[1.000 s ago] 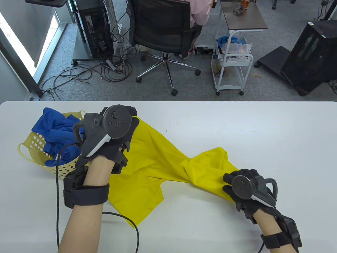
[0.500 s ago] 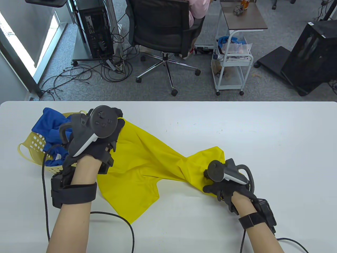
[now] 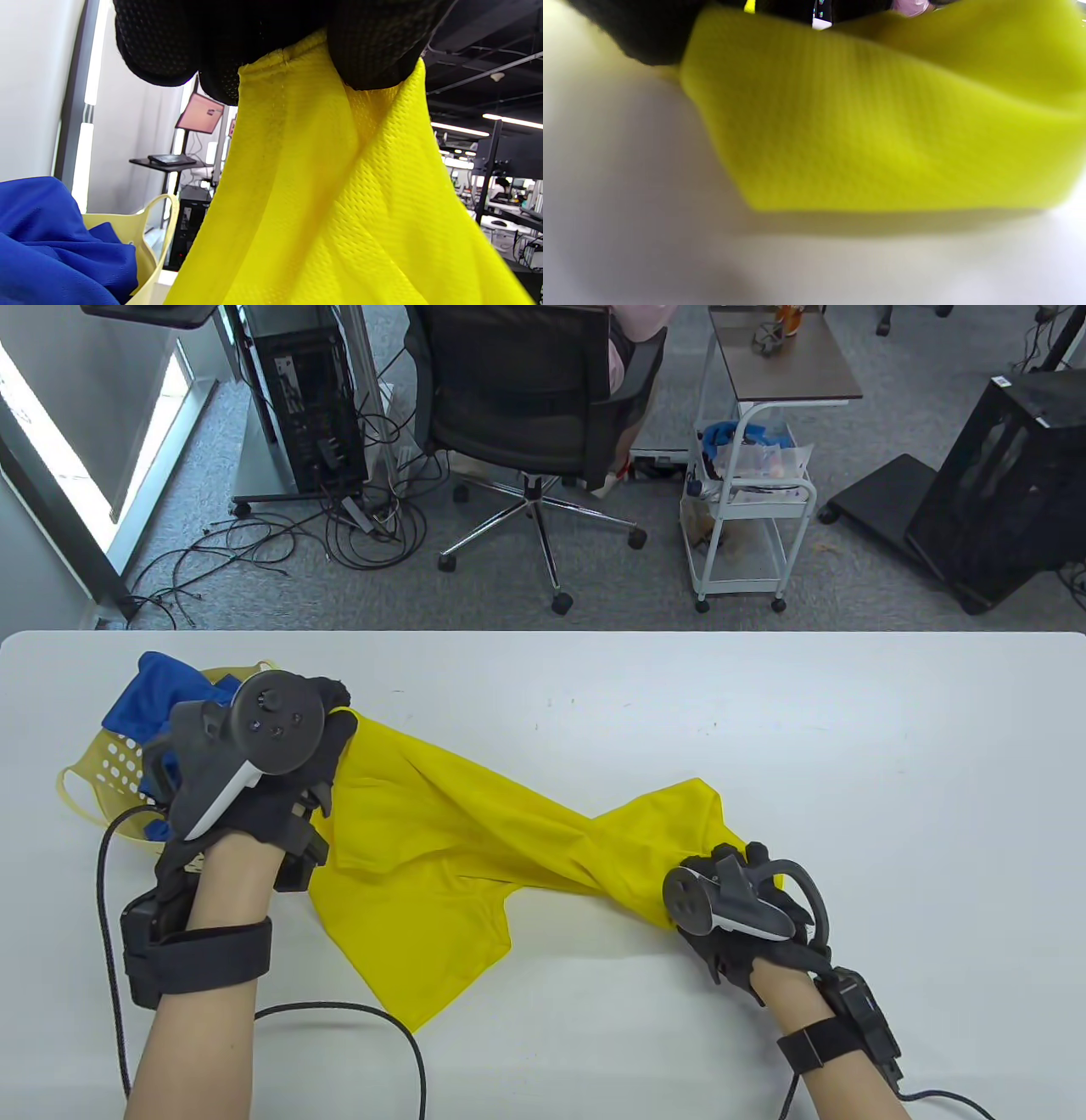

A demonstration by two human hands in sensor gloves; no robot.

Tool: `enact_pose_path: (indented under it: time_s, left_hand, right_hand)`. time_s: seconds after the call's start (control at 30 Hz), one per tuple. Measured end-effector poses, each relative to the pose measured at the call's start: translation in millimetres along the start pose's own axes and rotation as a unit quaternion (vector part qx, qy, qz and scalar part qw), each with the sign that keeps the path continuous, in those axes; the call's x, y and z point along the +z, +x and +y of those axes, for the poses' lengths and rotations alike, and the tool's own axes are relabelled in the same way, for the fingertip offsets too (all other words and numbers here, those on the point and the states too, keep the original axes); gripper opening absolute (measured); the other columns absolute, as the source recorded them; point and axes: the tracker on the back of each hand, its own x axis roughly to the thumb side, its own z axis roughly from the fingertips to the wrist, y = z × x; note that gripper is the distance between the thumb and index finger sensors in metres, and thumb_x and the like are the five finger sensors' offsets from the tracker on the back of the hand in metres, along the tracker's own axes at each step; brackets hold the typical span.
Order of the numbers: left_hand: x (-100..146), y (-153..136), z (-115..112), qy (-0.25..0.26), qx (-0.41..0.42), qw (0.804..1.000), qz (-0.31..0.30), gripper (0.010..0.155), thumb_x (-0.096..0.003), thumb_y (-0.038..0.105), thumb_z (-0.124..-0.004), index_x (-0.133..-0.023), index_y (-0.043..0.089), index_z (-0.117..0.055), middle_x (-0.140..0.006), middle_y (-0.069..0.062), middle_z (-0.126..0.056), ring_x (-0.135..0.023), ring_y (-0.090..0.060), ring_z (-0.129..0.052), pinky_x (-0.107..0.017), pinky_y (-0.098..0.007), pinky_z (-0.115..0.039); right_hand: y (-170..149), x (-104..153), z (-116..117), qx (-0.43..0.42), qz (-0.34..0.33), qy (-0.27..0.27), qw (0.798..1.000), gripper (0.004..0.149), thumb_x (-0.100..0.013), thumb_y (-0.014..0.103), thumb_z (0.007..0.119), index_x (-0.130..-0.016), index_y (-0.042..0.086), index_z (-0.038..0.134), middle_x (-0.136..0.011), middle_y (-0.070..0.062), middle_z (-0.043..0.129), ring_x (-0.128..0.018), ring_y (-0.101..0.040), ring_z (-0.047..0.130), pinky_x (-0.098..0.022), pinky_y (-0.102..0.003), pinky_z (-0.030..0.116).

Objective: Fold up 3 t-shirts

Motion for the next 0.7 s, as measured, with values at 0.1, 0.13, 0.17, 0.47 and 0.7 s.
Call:
enact_pose_path:
  time_s: [0.1, 0.13, 0.17, 0.47, 0.7]
  left_hand:
    - [5.4, -6.2, 5.7, 0.006, 0.002, 1.0, 0.005, 0.041, -0.0431, 0.045, -0.081, -0.082, 0.031, -0.083, -0.077, 0.002, -0.09, -0.075, -0.023, -0.088, -0.056, -0.04, -0.082]
    - [6.9, -7.6, 7.7, 0.006, 0.003, 1.0, 0.007, 0.041, -0.043, 0.045, -0.081, -0.082, 0.031, -0.083, -0.077, 0.002, -0.09, -0.075, -0.023, -0.088, -0.056, -0.04, -0.082]
    - [9.3, -9.7, 11.2, 0.01, 0.003, 1.0, 0.009, 0.041, -0.0431, 0.045, -0.081, -0.082, 0.031, -0.083, -0.077, 0.002, -0.09, -0.075, -0.023, -0.088, -0.056, -0.04, -0.082]
    - [22.3, -22.6, 34.4, 0.058, 0.011, 0.998, 0.018, 0.041, -0.0434, 0.045, -0.08, -0.082, 0.031, -0.082, -0.077, 0.002, -0.09, -0.075, -0.023, -0.088, -0.056, -0.041, -0.082]
    - [2.6, -9.6, -3.9, 0.025, -0.003, 1.0, -0.003, 0.041, -0.0431, 0.046, -0.08, -0.082, 0.032, -0.082, -0.077, 0.003, -0.091, -0.075, -0.022, -0.088, -0.056, -0.041, -0.082]
  right_hand:
    - [-18.2, 16.6, -22.1, -0.05, 0.017, -0.039, 0.998, 0.039, -0.041, 0.037, 0.077, -0.079, 0.027, 0.078, -0.098, -0.002, 0.071, -0.096, -0.042, 0.065, -0.07, -0.07, 0.046]
    - [-26.2, 24.5, -32.9, -0.074, 0.021, -0.05, 0.996, 0.039, -0.041, 0.036, 0.075, -0.079, 0.026, 0.078, -0.097, -0.002, 0.072, -0.096, -0.042, 0.065, -0.07, -0.07, 0.046]
    - [-34.3, 33.2, -44.3, -0.098, 0.027, -0.064, 0.993, 0.039, -0.042, 0.036, 0.074, -0.079, 0.026, 0.078, -0.097, -0.003, 0.072, -0.096, -0.043, 0.064, -0.07, -0.07, 0.046]
    - [-91.9, 92.7, -113.9, -0.187, 0.086, -0.144, 0.968, 0.038, -0.044, 0.036, 0.074, -0.079, 0.024, 0.083, -0.099, -0.006, 0.072, -0.099, -0.047, 0.06, -0.072, -0.072, 0.041]
    - [-104.2, 27.8, -48.8, -0.165, 0.135, -0.023, 0.977, 0.038, -0.043, 0.035, 0.074, -0.08, 0.026, 0.08, -0.09, -0.005, 0.078, -0.084, -0.039, 0.074, -0.067, -0.063, 0.053]
